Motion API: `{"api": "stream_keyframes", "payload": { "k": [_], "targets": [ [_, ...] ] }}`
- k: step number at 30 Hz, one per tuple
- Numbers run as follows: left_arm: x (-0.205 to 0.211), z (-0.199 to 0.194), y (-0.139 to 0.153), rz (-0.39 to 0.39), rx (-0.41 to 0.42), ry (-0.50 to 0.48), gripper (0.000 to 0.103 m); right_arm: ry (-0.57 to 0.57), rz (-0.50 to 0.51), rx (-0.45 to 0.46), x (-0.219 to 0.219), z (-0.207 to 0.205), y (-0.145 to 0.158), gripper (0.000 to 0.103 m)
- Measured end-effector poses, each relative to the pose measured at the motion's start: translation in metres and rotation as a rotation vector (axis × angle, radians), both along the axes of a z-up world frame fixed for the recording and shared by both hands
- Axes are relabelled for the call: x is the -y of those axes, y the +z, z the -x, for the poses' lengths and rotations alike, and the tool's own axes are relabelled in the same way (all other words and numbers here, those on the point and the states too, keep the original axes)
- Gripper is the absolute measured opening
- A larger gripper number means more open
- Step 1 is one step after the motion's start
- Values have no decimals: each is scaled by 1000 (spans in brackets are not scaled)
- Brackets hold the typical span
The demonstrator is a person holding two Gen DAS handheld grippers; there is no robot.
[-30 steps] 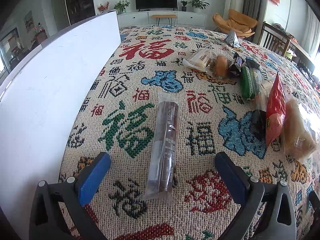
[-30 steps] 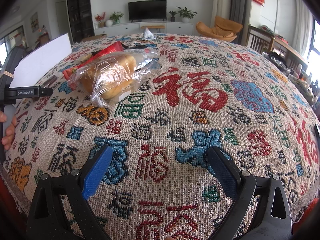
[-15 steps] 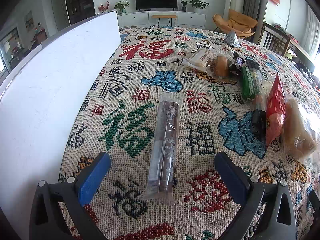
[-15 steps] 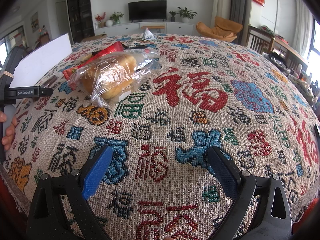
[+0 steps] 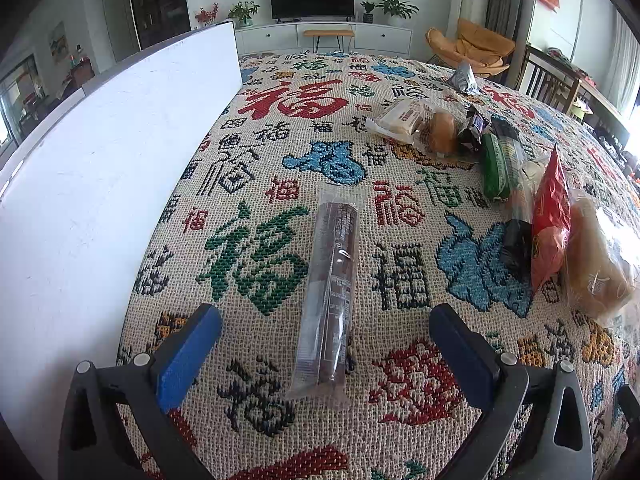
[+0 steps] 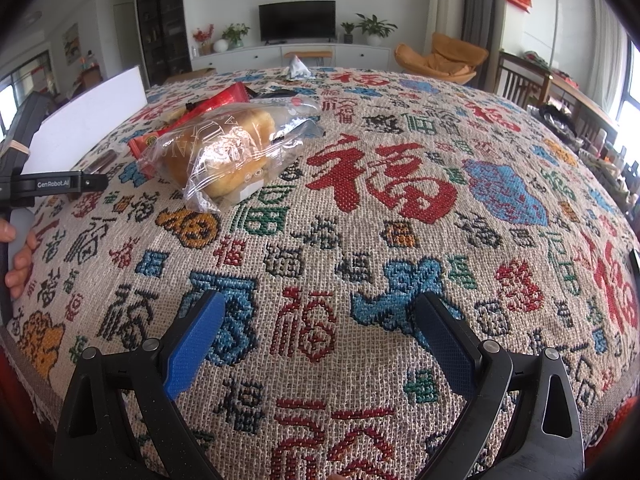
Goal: Organize snacks
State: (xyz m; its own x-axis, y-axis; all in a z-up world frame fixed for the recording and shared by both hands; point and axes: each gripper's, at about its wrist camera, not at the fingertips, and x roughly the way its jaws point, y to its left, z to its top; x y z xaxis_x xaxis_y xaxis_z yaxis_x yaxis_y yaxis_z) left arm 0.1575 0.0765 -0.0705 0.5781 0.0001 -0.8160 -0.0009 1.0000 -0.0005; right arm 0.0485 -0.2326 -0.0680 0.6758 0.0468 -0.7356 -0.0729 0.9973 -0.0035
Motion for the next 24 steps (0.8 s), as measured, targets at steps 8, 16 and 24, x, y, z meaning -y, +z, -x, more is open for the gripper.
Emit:
{"api": "stream_keyframes", "payload": {
  "k": [8,16,24],
  "targets": [
    [0,0,0,-1,0,0,103,81,-74,67,-23,-20,58,97],
    [0,1,0,-1,1,0,103,146,148,3,-67,-100,37,97],
    [0,1,1,-4,1,5,103,-145,-28,-12,26,-103,74,97]
  ]
}}
